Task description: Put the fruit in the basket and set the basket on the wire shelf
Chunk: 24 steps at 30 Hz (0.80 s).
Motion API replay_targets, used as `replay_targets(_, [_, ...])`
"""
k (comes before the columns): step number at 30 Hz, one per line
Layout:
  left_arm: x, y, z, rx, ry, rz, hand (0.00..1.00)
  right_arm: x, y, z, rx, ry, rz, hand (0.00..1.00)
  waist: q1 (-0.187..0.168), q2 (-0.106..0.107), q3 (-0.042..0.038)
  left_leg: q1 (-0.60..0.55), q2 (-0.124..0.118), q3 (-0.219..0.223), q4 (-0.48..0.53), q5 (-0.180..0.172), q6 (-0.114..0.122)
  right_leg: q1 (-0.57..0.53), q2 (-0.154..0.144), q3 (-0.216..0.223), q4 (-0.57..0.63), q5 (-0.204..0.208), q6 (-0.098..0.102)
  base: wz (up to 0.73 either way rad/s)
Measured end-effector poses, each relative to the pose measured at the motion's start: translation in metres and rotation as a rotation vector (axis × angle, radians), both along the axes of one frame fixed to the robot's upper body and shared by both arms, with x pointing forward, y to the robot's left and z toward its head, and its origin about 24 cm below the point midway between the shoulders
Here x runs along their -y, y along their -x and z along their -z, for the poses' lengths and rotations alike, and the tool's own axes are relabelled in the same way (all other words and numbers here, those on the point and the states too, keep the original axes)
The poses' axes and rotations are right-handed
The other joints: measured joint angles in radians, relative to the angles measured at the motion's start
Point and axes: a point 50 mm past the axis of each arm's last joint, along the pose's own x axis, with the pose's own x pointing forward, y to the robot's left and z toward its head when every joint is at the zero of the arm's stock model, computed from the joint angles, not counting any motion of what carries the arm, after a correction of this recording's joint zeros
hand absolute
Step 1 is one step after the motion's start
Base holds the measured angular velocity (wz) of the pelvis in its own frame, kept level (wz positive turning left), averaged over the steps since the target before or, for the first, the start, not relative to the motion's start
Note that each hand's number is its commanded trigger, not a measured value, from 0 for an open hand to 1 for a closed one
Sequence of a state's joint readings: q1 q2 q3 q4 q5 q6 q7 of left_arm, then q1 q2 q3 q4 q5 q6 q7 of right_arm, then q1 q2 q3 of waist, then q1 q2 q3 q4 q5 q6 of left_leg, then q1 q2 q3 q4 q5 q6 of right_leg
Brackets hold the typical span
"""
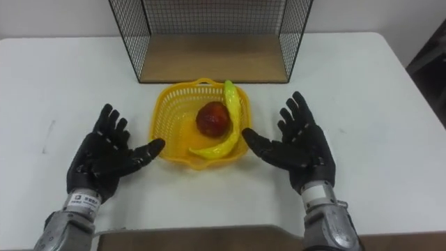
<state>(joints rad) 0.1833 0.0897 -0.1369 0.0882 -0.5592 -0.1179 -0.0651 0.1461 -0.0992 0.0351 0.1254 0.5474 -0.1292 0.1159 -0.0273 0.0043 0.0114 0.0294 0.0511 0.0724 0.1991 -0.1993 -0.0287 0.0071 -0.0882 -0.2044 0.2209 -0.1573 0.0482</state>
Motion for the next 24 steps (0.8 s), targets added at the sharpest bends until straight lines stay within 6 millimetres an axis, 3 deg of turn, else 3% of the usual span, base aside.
replay_targets(13, [0.011, 0.002, 0.004, -0.018, 0.044, 0.078, 0.0, -0.023, -0.006, 0.009, -0.041, -0.018, -0.086, 0.0, -0.019, -0.024, 0.0052, 0.012, 0.001, 0.01, 0.0, 0.0, 0.0, 0.011, 0.002, 0.009, -0.007, 0.0, 0.0, 0.0])
replay_targets(24, [0.012, 0.001, 0.003, -0.005, 0.038, 0.1, 0.0, -0.032, -0.009, 0.008, -0.038, -0.023, -0.123, 0.0, -0.018, -0.026, 0.0049, 0.009, 0.003, 0.01, 0.001, 0.0, 0.0, 0.011, 0.003, 0.004, -0.015, 0.002, -0.002, 0.0])
